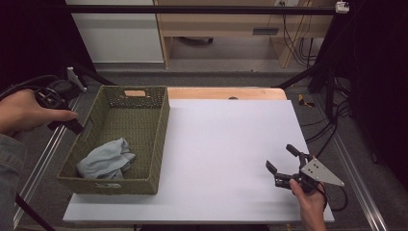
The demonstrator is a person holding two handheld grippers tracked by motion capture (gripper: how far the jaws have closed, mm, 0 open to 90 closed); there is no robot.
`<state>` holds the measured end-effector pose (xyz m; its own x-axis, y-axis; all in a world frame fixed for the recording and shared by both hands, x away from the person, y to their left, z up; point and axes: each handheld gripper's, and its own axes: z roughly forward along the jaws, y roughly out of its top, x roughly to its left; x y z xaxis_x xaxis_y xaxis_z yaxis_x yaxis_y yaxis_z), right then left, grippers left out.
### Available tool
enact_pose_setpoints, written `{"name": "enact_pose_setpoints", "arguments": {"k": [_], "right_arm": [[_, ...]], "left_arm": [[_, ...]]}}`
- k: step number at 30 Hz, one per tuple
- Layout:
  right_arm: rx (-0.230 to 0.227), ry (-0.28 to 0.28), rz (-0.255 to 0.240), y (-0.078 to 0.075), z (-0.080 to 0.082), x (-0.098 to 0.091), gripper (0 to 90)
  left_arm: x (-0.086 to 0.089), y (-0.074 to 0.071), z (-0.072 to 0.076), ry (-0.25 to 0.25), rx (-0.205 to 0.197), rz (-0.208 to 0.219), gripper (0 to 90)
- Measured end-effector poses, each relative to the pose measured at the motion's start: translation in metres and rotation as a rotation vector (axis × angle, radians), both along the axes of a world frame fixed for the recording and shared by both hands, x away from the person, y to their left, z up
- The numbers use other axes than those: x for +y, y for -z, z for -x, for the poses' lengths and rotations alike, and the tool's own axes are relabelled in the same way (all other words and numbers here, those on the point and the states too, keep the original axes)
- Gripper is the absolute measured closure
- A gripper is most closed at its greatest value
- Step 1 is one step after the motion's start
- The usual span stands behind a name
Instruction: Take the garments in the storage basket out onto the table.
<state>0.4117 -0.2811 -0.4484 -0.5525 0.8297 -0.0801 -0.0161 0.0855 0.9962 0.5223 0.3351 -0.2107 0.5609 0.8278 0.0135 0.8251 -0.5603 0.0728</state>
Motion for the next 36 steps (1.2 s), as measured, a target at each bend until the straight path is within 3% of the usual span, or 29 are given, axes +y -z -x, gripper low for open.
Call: {"name": "enact_pose_setpoints", "arguments": {"k": [25, 36], "right_arm": [[0.001, 0.002, 0.005, 0.0, 0.0, 0.0, 8.8], [-0.001, 0.0, 0.014, 0.0, 0.0, -0.001, 8.6]], "left_arm": [[0.0, 0.003, 0.002, 0.006, -0.004, 0.006, 58.4], [-0.004, 0.016, 0.001, 0.028, -0.017, 0.004, 42.5]]}}
